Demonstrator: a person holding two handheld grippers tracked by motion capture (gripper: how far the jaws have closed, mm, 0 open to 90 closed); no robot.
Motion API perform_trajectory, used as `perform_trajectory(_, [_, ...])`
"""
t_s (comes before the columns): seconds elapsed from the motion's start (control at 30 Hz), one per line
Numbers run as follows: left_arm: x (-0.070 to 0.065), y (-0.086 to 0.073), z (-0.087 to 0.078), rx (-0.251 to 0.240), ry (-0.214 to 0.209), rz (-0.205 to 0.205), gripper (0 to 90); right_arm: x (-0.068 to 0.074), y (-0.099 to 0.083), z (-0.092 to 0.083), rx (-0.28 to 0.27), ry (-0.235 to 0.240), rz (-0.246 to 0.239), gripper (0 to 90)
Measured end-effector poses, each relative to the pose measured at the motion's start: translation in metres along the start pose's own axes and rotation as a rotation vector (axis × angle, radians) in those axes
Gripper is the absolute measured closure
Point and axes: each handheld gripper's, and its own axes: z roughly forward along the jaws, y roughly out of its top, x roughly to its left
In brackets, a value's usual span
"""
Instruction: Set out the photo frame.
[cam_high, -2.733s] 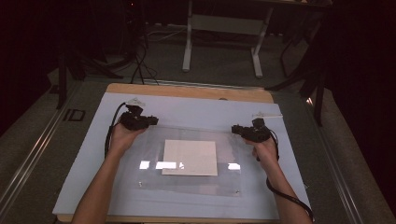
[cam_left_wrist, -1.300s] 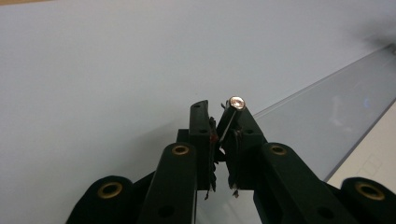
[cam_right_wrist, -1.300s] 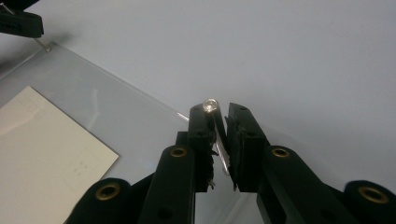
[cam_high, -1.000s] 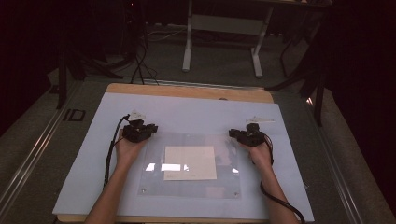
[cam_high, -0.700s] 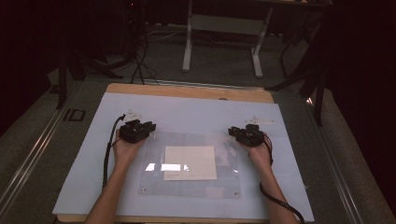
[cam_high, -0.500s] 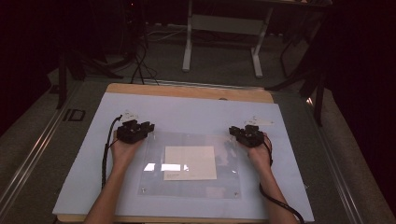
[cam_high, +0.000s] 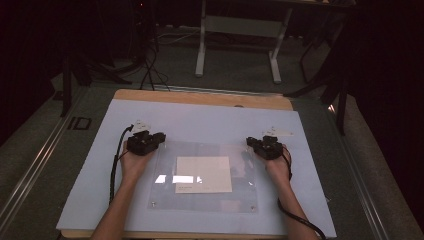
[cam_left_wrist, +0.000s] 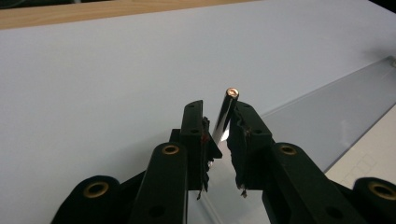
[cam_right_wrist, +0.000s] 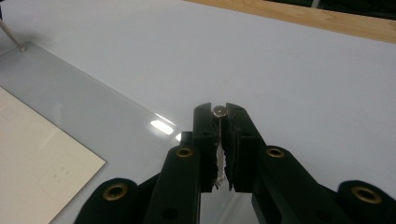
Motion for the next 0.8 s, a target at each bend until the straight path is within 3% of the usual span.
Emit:
perform_trajectory(0.5, [-0.0033, 0.0003, -0.0001, -0.054, -0.009, 0.012, 78.6, 0.0008, -0.0016, -0.0011, -0.011, -0.005, -0.002, 83.6])
perform_trajectory(0.8, [-0.0028, -0.0004, 0.0010, -0.041, 0.001, 0.012, 83.1, -0.0011, -0.0019, -0.0015, -0.010, 0.010, 0.013, 83.6])
